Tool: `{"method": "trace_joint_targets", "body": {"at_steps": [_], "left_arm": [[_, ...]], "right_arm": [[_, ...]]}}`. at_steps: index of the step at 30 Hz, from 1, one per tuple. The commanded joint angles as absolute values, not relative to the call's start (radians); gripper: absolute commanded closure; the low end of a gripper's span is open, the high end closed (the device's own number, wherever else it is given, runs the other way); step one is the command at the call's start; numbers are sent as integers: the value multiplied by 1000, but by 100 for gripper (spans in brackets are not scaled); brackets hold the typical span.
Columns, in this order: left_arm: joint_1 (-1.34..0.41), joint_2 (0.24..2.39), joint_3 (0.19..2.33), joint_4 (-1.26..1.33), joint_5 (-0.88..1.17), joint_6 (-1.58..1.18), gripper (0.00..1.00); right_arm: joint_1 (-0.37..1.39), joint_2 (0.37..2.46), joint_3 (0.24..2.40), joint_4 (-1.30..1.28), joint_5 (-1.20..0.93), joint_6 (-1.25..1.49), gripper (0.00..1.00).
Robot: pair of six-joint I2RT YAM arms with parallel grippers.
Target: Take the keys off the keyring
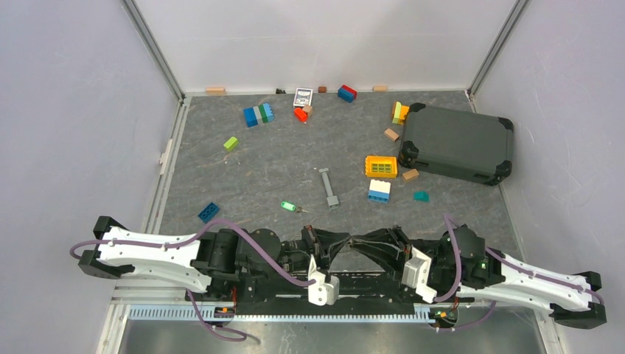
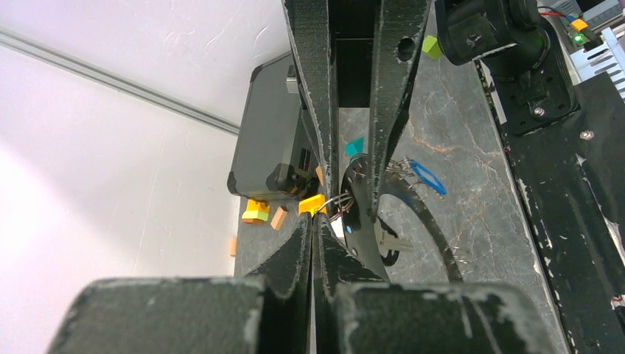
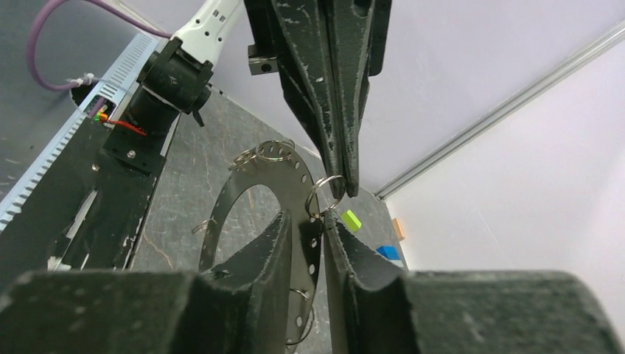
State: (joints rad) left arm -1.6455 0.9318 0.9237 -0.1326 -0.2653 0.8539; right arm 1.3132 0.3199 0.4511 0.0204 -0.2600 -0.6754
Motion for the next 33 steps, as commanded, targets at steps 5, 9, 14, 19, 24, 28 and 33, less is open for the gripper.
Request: {"method": "trace_joint_targets", "body": {"at_steps": [5,9,14,19,24,28,33], "left_arm": [[-1653,917,953,-80,-287,878,98],[-1652,918,954,-84,-287,877,98],[-1652,911,953,-91,-282,871,98],[-1652,900,946,-94,-263,864,98],[-1652,874,938,-90,-249,842,92],[-1652,824,917,-72,-207,793,71],[-1652,762,877,-49,-137,723,58]], "right_arm": [[1313,321,436,142,-229,-620,78],[1313,325,431,159,-231,-615,86],[1313,325,428,161,-222,-618,99],[1313,312,424,165,-205,-621,100],[1313,291,431,132,-225,-659,100],[1313,271,447,97,-258,-696,100],[1313,235,466,64,-338,-728,100]]}}
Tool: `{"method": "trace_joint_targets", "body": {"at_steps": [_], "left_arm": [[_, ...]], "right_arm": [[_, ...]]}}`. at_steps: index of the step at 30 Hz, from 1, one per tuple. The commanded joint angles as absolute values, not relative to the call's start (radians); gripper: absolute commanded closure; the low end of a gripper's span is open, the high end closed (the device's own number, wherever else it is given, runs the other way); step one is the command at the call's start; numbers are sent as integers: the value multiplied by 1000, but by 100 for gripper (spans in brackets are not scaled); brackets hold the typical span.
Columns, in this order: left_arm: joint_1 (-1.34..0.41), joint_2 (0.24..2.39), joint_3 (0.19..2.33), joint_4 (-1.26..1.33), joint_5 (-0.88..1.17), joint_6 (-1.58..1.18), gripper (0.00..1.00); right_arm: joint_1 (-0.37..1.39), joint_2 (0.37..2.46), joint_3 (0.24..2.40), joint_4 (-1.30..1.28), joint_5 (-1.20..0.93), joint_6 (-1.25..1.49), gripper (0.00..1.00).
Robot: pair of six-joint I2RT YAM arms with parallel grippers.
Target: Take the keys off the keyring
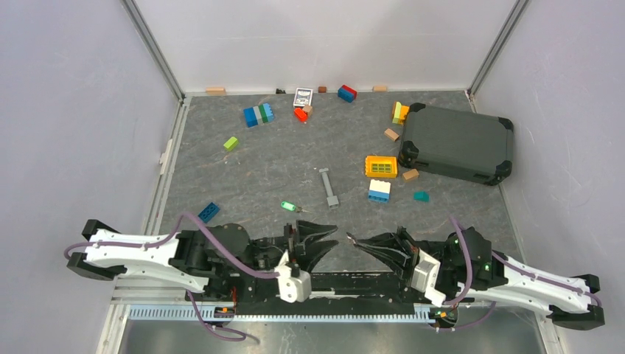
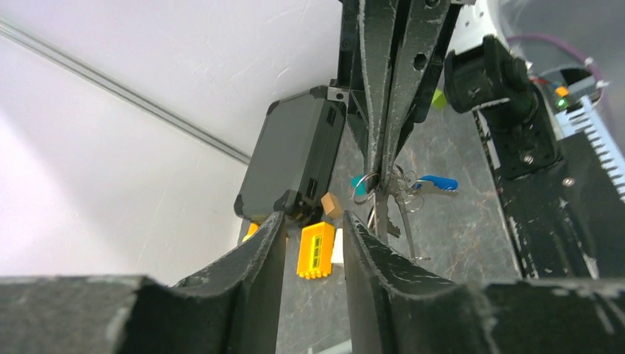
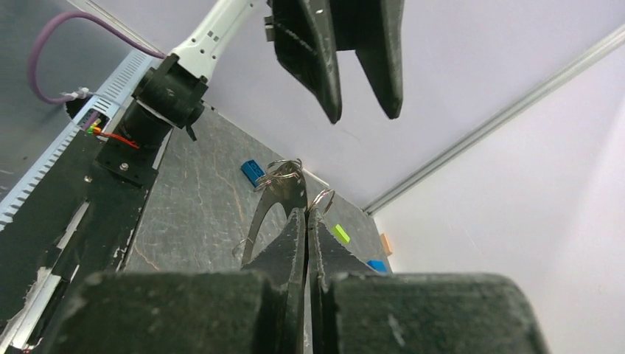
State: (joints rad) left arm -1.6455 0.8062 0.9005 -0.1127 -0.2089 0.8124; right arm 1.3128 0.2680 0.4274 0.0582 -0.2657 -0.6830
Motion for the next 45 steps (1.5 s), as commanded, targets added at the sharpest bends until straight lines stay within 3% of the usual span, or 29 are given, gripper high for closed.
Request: {"method": "trace_joint_targets", "body": {"at_steps": [1,11,18,35,38,45], "left_arm": [[-1652,758,873,-48,-134,711,58],[-1651,795,863,-3,-55,607,56],[-1651,852,876,51,70,568,57],[-1651,940,902,118,129,565,57],[-1652,946,904,118,140,560,62],[-1652,949,919,86,178,547,90]], "right_arm": [[1313,230,474,53,-370,-734,100],[1313,207,554,-11,-596,-700,100],[1313,196,550,-8,-604,-676,100],[1313,248,575,-36,-649,-700,100],[1312,257,578,-35,-658,-695,100],[1313,254,577,-26,-655,-687,100]]}}
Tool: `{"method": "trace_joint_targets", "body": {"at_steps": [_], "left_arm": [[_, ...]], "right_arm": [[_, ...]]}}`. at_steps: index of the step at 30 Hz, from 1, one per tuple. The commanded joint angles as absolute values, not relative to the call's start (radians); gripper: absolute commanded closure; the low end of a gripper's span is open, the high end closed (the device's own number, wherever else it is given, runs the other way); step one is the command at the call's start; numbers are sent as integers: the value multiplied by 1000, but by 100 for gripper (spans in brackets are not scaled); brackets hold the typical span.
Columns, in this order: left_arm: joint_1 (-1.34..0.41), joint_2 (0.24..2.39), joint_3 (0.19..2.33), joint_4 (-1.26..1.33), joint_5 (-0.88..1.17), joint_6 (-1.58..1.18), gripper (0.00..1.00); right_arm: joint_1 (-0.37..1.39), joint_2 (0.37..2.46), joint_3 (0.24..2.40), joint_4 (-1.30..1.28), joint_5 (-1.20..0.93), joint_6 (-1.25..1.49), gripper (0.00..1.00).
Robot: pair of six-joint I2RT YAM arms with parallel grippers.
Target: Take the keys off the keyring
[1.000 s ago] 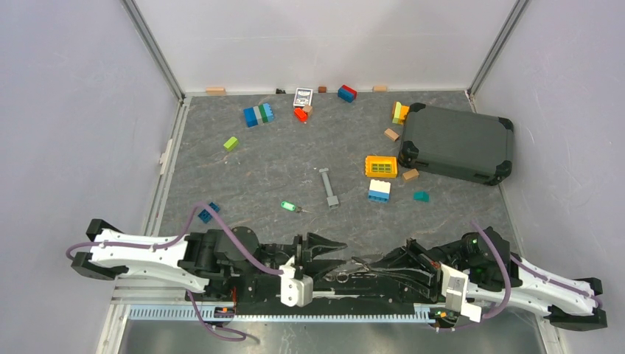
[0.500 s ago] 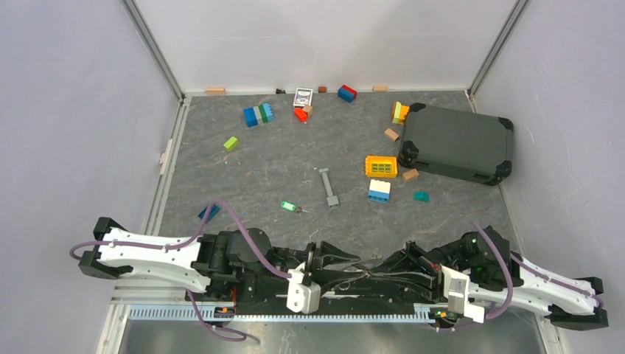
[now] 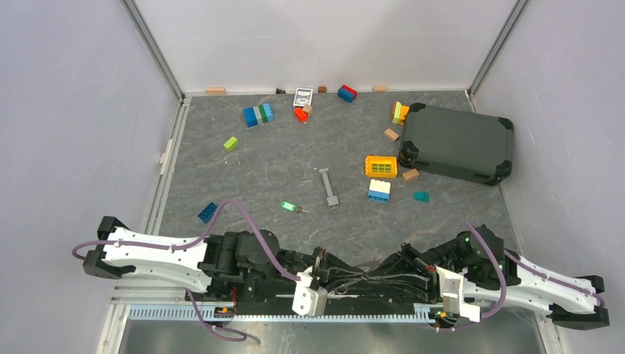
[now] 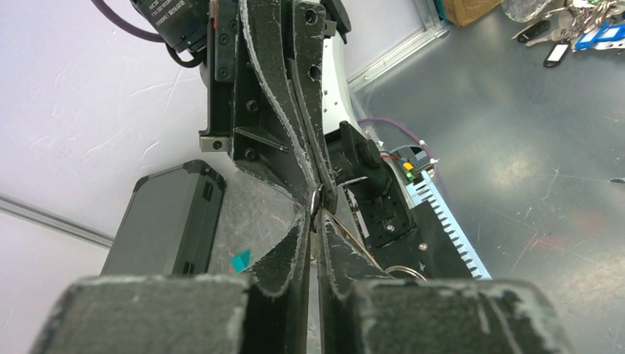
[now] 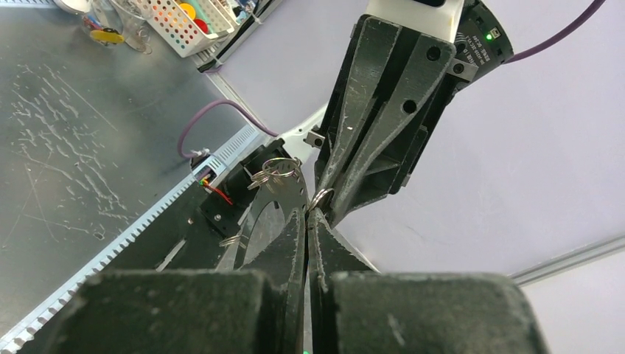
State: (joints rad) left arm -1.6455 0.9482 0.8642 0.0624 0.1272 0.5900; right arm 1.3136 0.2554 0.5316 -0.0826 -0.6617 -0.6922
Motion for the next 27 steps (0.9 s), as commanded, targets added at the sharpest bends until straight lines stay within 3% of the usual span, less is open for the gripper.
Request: {"method": "trace_joint_targets", "body": {"at_steps": [1,5,6,9,12,20,27], "left_arm": [[-1652,949,922,78,182,545,97],[-1651,956,957,8,182,540,98],[-1651,956,967,-14,174,539,98],[-1652,958,994,-73,111,522,98],[-1651,961,1024,-143,14,491,98],[-1651,999,1117,-343,-260,365,98],[-1651,1075,1194,-396,-586,151,98]], "right_arm": [[1313,251,575,-26,-649,-687,100],[1313,237,573,-27,-594,-671,98],[1313,232,570,-27,-574,-665,93],[1313,209,563,-31,-525,-640,61],[1313,183,558,-50,-466,-620,51],[1313,116,520,-55,-216,-514,53],[1313,114,501,-37,-130,-402,54]]}}
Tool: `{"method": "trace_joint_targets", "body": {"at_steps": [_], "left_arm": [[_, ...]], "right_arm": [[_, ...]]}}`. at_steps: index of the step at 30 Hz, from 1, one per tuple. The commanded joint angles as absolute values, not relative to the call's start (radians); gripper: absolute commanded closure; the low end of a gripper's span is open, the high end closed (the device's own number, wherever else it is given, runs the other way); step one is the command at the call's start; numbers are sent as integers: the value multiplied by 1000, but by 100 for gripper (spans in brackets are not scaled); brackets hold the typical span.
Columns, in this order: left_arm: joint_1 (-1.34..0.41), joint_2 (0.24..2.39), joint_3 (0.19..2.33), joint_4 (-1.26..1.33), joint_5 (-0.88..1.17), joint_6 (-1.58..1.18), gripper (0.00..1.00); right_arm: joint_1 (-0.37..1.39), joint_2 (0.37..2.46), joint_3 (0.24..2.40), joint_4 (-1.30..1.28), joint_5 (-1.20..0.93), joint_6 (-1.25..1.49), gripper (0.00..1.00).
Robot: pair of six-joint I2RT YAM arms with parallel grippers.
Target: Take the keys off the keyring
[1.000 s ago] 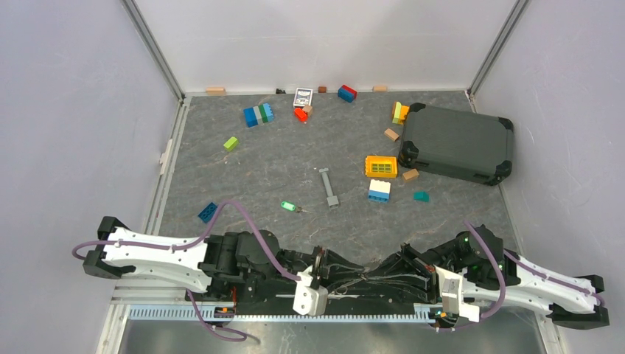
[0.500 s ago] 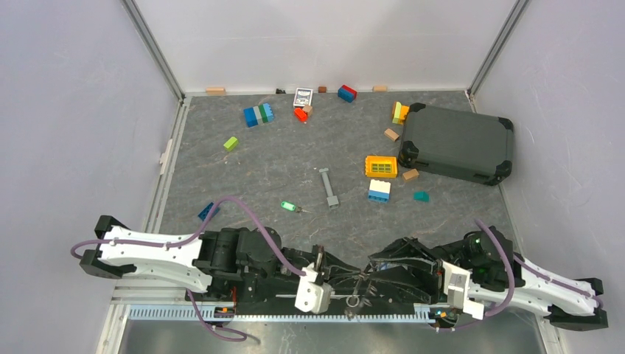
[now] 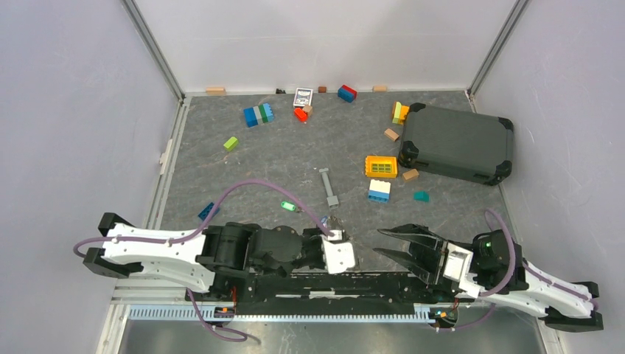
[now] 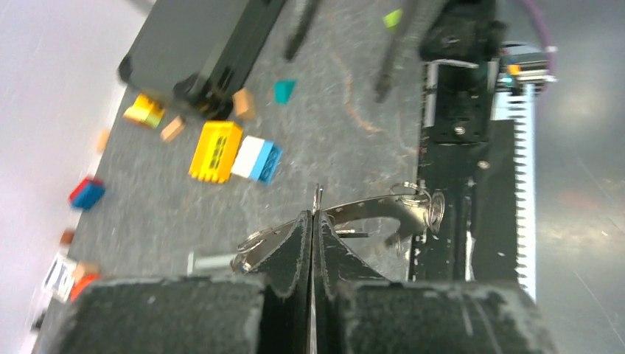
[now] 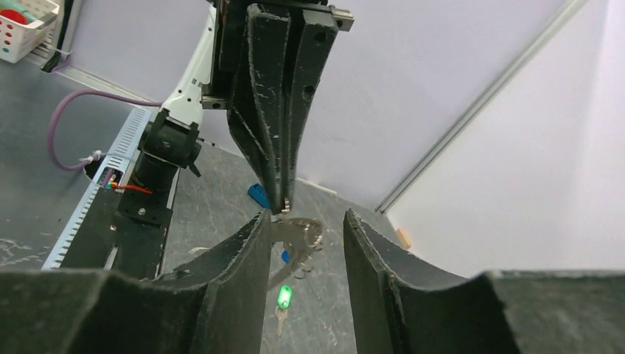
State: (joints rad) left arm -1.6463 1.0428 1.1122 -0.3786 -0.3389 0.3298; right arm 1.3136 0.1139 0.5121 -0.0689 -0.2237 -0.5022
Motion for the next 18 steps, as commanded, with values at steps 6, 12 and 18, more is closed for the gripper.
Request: {"method": "trace_joint_targets", "body": {"at_steps": [6,12,18], "left_arm": [[-1650,1156,1274,-438,-729,20,98],[-1642,1177,1282,-412,-794,-82,98],[-1620,1199,1323,-467,-867,-206,98]], "right_arm": [[1313,183,492,-8,-92,-273,52],[1313,263,497,17,5,-216,52],[1313,265,492,26,118,-220,51]]}}
